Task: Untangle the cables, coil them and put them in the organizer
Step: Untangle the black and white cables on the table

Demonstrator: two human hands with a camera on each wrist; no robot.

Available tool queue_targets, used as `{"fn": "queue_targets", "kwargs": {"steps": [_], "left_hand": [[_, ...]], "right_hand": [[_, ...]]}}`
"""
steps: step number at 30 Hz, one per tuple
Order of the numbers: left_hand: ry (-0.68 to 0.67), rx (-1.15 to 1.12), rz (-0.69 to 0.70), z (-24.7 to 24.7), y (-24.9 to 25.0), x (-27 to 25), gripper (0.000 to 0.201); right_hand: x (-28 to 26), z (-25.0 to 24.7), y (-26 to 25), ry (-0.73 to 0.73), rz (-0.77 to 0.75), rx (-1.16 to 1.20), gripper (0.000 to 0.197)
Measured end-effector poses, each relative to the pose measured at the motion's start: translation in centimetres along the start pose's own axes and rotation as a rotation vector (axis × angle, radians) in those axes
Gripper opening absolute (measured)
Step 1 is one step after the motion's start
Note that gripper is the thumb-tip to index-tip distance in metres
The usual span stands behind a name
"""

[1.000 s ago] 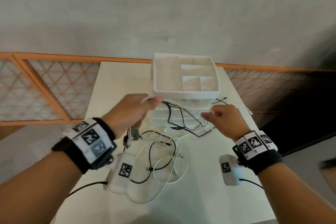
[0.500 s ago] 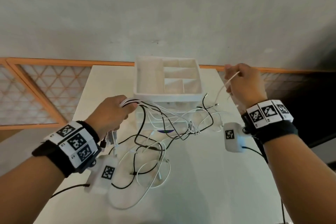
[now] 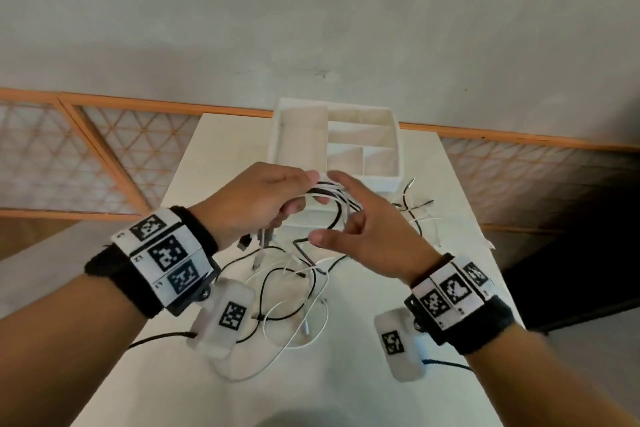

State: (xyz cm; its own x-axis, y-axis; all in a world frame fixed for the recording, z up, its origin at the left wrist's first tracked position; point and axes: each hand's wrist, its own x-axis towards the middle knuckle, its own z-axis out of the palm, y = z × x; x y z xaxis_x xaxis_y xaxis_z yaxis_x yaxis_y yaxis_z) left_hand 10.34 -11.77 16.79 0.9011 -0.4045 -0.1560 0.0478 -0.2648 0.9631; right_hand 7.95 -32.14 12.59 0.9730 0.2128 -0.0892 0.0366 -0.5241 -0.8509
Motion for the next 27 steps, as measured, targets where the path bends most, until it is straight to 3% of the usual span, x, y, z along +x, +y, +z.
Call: {"fn": "queue_targets", "kwargs": {"steps": [3,5,7,10,12,13,15,18,20,22,25,27], "left_hand": [[0.006,0.073,0.113,1.5,0.7,-0.4,0.044],[0.028,0.025,0.135,1.2,0.3,-0.9,0.042],[0.051,0.058,0.123,0.4,-0.3,-1.6,0.046],[-0.019,0.284,0.019,-1.0,-2.0,-2.4,0.052],[-0.112,0.508,-0.063,-1.4,-3.7,-2.3,0.051],[-0.127,0.595,-0.09,-1.4,-4.5,-2.1,0.05],[-0.063,0.647,-0.108,-1.4,-5.7,-1.7,0.048],[0.058,0.618,-0.025,-1.5,-5.7,-0.8,0.044],[0.055,0.562,0.085,-1.0,-4.9,-0.5,0.042],[0.016,0.484,0.203,-0.4,-3.7,-0.4,0.038],[-0.019,0.34,0.298,-0.9,-2.6,-1.2,0.036],[-0.005,0.278,0.323,-2.3,-2.2,-1.9,0.04]], "right_hand": [[1.4,2.9,2.7,-0.005,0.149,0.147,0.027],[1.6,2.4,5.9,-0.129,0.323,0.089,0.031],[1.3,0.7,8.2,-0.152,0.436,-0.091,0.026],[1.7,-3.4,10.4,0.19,0.458,-0.137,0.012],[1.9,-5.5,10.3,0.506,0.37,-0.154,0.018],[1.9,-6.0,9.8,0.577,0.327,-0.159,0.022],[1.3,-5.6,8.5,0.512,0.287,-0.195,0.031],[-0.6,-2.0,4.7,0.169,0.186,-0.125,0.075],[-1.3,1.7,2.4,-0.051,0.107,0.05,0.092],[-0.9,5.5,1.5,-0.037,0.065,0.12,0.074],[1.2,7.0,3.0,0.181,0.202,0.167,0.013],[2.3,4.9,5.4,0.194,0.345,0.099,0.02]]}}
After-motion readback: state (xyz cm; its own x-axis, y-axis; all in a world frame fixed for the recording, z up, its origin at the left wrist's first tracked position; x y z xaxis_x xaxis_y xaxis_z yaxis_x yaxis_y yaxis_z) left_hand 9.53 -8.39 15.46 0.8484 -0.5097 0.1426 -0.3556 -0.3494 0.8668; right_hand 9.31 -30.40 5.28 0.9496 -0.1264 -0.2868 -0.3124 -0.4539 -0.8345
